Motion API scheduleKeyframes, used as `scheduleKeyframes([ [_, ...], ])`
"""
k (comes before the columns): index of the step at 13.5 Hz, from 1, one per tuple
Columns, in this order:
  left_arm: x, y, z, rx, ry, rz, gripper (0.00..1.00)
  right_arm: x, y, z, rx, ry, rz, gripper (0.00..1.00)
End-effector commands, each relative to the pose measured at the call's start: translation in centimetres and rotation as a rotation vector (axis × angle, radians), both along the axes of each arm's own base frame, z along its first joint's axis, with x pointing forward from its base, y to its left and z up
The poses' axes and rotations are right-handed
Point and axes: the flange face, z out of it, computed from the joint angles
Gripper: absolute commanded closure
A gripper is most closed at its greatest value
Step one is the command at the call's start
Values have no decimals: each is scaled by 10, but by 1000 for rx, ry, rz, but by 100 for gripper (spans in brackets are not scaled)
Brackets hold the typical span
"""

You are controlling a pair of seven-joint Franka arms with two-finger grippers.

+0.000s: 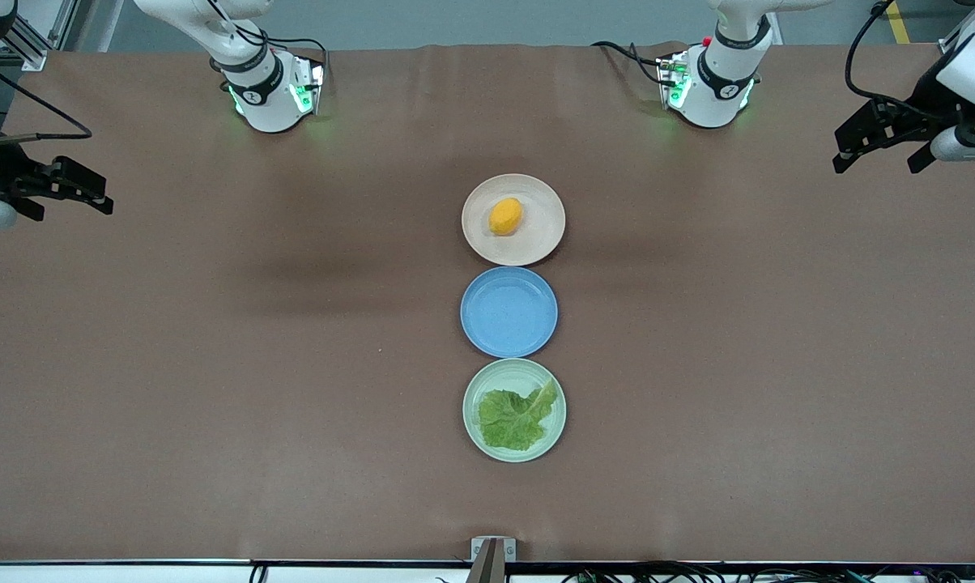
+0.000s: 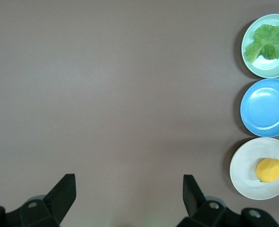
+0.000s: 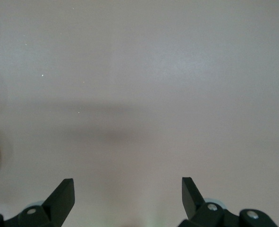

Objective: Pick lemon and lettuce from plates
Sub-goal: 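Start moving the left arm out from its rest pose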

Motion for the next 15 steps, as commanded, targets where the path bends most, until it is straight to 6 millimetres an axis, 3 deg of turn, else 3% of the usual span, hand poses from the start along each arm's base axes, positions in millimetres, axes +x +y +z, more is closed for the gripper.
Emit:
scheduleKeyframes([
  [1,10,-2,0,-1,19,4,0,-5,1,4,-6,-7,18,0],
  [4,17,-3,-5,-3,26,-4,0,-5,-2,2,-16,-2,17,0],
  [7,39,-12,-14,-10,39,-15,0,-5,-1,3,-18,-3,18,0],
  [11,75,-34,-52,-25,92,-56,0,-5,-3,5,-18,-6,14,0],
  [15,105,-101,-105,-31,54,-124,0,-1,-9,14,-20,-24,-3,0],
])
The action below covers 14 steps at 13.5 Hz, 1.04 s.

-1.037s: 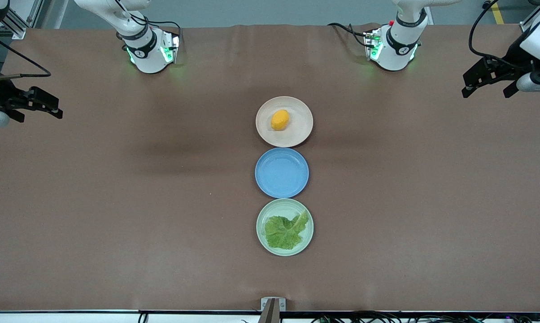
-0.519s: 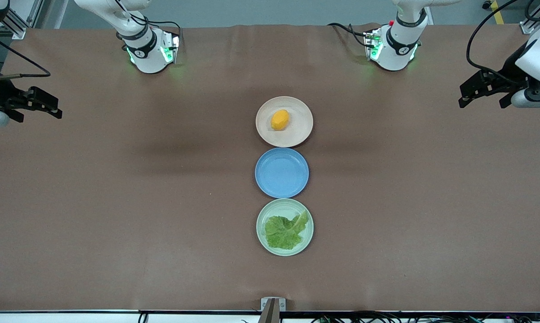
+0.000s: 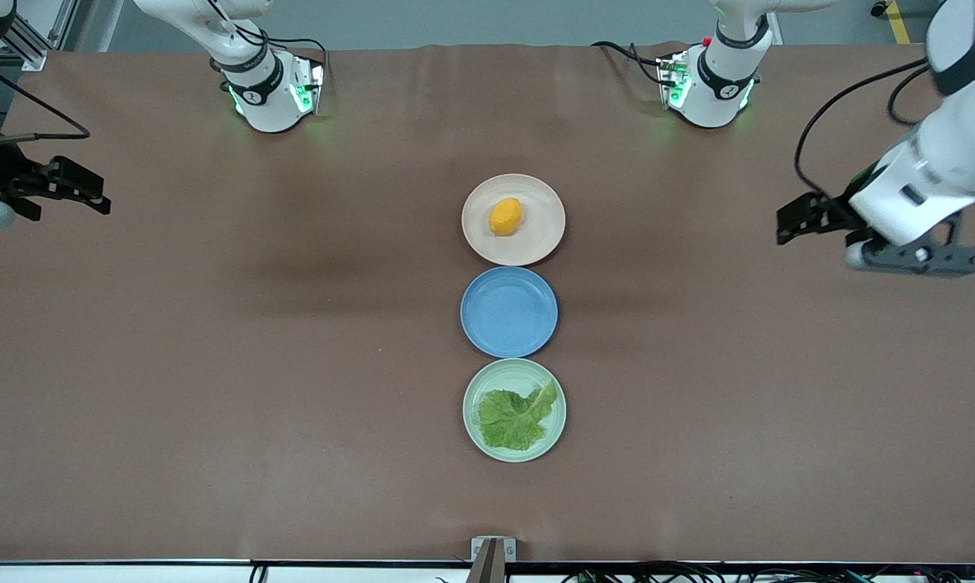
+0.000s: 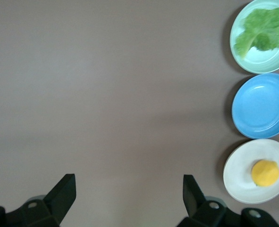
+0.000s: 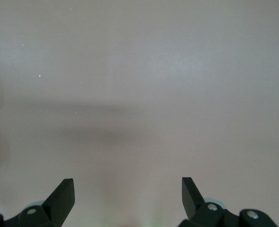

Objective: Pick lemon and lettuce from plates
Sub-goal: 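Reach the left gripper over the lettuce while the right gripper moves out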

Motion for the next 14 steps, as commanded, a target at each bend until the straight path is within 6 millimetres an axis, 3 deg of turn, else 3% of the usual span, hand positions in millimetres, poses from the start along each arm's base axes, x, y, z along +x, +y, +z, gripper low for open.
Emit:
scheduleKeyframes([
  [1,24,-43,-29,6,-45,4,0,6,-5,1,-10,0,-10,0],
  [3,29,-91,-66,22,-43,10,0,23,-4,-27,7,37,-8,0],
  [5,38,-133,-103,53,-101,9,0,40,0,-29,7,32,7,0],
  [7,49,-168,-144,45,-180,-18,0,57,2,-59,7,78,10,0],
  [9,65,-194,-185,23,-292,-90,0,56,12,-67,8,103,6,0],
  [11,75,-233,-206,-9,-340,-148,1,45,21,-82,75,140,-116,0],
  [12,78,-249,-209,-19,-353,-174,3,39,28,-85,97,152,-199,0],
  [14,77,-272,-231,-49,-394,-251,11,33,83,-85,72,153,-314,0],
])
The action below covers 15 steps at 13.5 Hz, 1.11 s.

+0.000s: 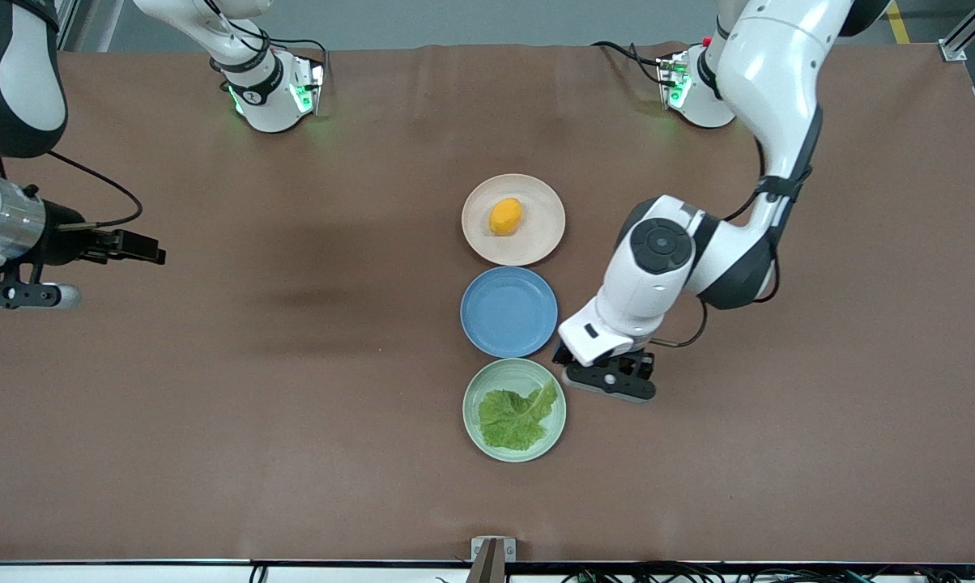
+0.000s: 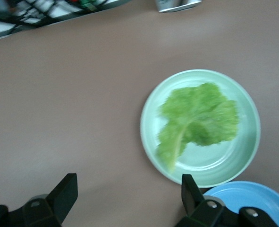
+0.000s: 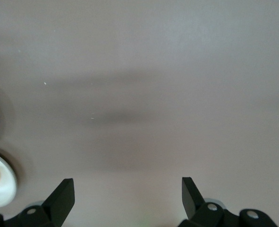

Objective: Pick lemon and lettuce from plates
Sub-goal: 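Reach the left gripper over the lettuce while the right gripper moves out, then grasp the lettuce with the left gripper while the right gripper lowers onto the lemon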

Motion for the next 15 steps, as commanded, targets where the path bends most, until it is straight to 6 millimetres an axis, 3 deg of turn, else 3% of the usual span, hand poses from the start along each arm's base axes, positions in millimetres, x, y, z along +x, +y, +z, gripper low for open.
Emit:
scheduleKeyframes([
  [1,9,-28,-28,-26,-85,-102,14,-19,77,4,-31,-7,-169,0],
  [3,7,-41,-62,-70,-131,-134,15,-27,131,-6,-49,-22,-231,0],
  [5,1,-50,-102,-97,-139,-149,34,-43,195,-16,-76,-24,-349,0],
  [7,-2,-52,-123,-84,-154,-207,34,-58,245,-32,-87,-32,-406,0],
  [11,-5,-52,-151,-90,-189,-256,35,-95,356,-105,-90,-74,-503,0],
  [15,-6,-50,-162,-54,-215,-352,42,-127,438,-192,-77,-112,-507,0],
])
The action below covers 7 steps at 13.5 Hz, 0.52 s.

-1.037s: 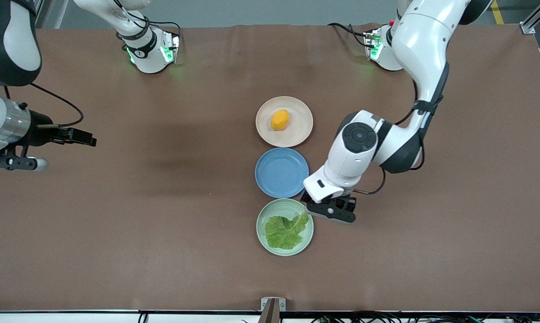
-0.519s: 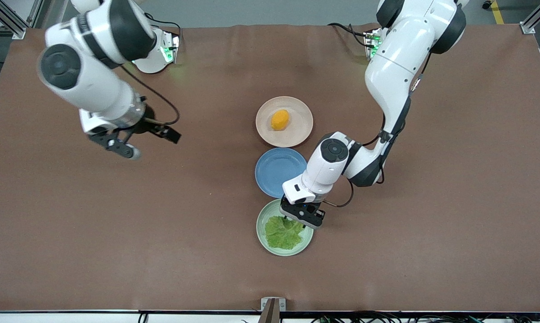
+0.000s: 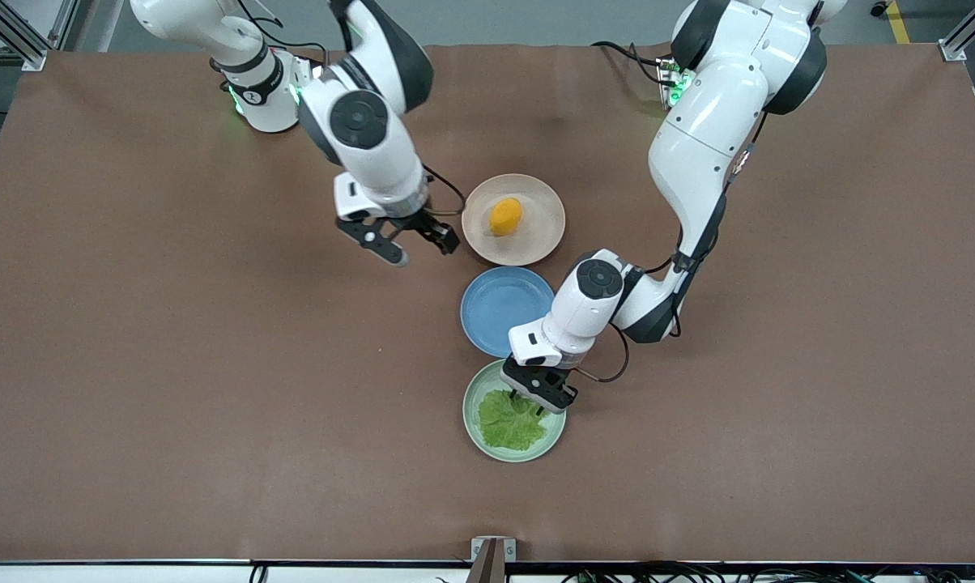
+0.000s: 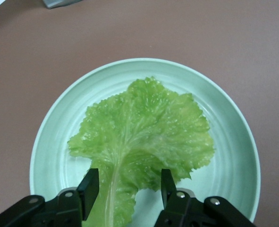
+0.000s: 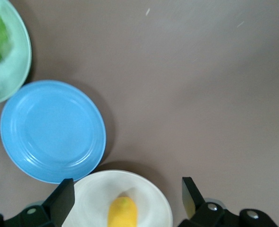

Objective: Pick lemon and lettuce from plates
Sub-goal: 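Grasp the lettuce with the left gripper while the right gripper lowers onto the lemon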

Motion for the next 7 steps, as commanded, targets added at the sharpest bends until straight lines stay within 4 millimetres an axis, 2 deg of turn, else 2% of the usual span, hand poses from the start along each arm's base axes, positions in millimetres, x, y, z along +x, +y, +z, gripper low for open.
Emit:
scheduleKeyframes([
  [1,3,-1,-6,32,-41,-59,44,-17,39,-42,10,-31,-29,0],
  [2,3,0,-6,36,-42,-62,48,-29,53,-54,13,-36,-8,0],
  [5,2,-1,-7,42,-45,-74,77,-62,82,-79,-10,-21,-12,0],
  [7,3,-1,-5,44,-50,-78,86,-77,96,-95,-6,-28,-53,0],
])
